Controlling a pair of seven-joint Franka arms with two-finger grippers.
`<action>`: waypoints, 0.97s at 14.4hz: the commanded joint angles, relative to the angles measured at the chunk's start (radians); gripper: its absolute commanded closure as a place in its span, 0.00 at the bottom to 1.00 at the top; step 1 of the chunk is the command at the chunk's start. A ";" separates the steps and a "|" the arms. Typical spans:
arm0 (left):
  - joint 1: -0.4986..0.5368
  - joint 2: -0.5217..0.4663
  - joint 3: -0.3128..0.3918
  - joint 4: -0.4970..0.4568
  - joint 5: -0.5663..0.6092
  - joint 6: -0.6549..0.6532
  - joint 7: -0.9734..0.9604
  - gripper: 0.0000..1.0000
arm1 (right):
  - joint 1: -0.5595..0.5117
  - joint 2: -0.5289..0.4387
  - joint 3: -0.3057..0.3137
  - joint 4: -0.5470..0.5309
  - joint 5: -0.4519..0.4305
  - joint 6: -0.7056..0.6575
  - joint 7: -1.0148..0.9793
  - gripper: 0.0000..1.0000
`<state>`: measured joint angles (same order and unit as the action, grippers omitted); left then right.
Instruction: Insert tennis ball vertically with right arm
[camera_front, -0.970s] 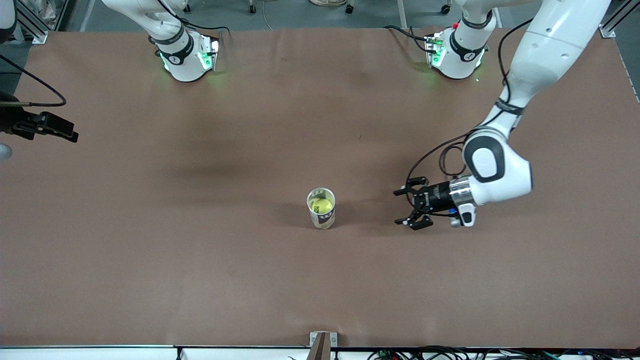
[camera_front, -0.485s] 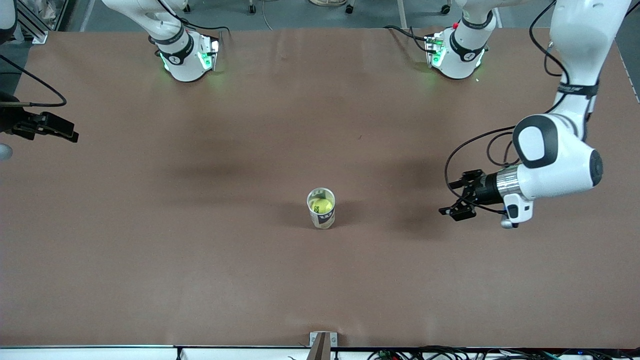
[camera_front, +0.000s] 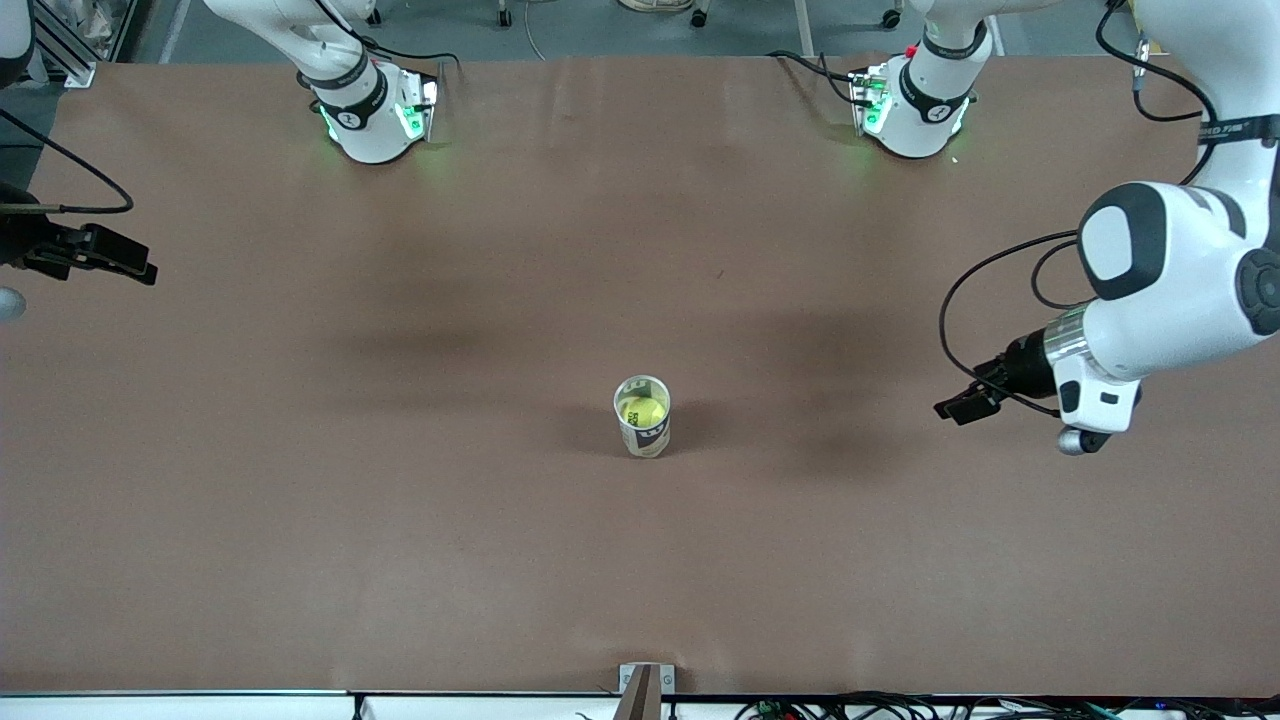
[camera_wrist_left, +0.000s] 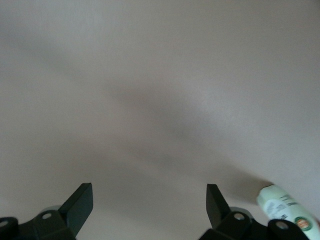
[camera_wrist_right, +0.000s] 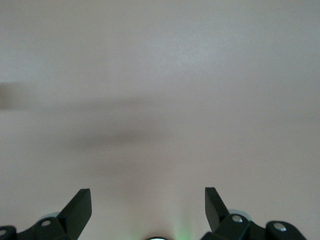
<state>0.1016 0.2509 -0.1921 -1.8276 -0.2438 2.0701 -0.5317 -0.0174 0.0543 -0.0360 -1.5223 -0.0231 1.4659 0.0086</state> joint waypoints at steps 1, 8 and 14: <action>-0.005 -0.062 0.008 -0.004 0.073 -0.022 0.111 0.00 | -0.016 -0.010 0.014 -0.004 -0.004 -0.007 -0.006 0.00; 0.033 -0.174 0.019 0.031 0.140 -0.109 0.492 0.00 | -0.022 -0.008 0.011 0.031 -0.001 -0.007 -0.003 0.00; 0.023 -0.212 -0.004 0.212 0.253 -0.378 0.489 0.00 | -0.018 0.004 0.014 0.085 0.000 -0.042 -0.003 0.00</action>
<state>0.1262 0.0521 -0.1871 -1.6649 -0.0153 1.7715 -0.0523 -0.0186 0.0541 -0.0366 -1.4540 -0.0229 1.4418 0.0086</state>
